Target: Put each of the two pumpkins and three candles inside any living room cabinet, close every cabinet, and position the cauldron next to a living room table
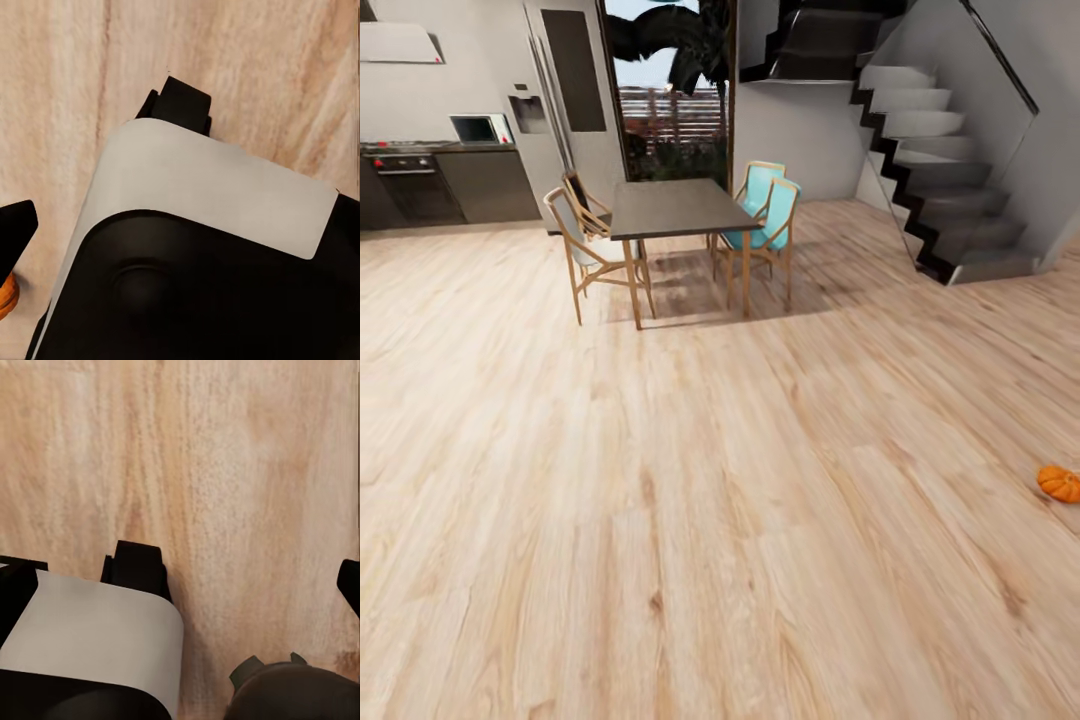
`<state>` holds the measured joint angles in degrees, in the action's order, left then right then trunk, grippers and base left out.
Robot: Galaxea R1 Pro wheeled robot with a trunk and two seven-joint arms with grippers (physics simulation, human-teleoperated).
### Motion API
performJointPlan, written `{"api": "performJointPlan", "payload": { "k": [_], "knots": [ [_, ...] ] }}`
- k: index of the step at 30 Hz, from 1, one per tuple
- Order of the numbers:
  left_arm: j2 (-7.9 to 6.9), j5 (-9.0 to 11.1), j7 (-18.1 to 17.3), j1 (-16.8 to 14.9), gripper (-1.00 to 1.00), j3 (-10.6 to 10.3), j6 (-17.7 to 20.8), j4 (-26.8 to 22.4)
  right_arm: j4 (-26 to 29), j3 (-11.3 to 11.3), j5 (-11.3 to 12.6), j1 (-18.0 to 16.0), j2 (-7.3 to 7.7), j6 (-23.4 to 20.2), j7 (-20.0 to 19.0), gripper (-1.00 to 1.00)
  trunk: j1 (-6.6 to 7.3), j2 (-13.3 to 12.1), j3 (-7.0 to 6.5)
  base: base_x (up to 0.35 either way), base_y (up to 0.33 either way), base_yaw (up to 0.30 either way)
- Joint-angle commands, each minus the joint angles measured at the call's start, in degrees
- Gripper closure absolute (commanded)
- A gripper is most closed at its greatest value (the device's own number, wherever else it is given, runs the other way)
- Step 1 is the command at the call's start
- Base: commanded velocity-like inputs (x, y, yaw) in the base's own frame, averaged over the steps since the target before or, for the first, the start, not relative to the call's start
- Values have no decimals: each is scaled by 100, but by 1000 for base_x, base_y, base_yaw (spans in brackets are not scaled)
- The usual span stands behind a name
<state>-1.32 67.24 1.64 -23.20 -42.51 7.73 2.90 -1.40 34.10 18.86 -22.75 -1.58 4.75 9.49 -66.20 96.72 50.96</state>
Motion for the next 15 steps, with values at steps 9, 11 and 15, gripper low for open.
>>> {"api": "performJointPlan", "payload": {
  "k": [9,11,15],
  "knots": [
    [0,0,2,0,-100,4,0,0,2,0,4,0,0,0,1,-100,0,0,0,326,0,286],
    [0,0,3,0,-100,4,0,0,1,0,4,2,0,0,0,-100,0,0,0,255,0,286],
    [0,0,3,0,-100,6,0,0,0,0,4,1,0,0,0,-100,0,0,0,74,0,286]
  ]
}}
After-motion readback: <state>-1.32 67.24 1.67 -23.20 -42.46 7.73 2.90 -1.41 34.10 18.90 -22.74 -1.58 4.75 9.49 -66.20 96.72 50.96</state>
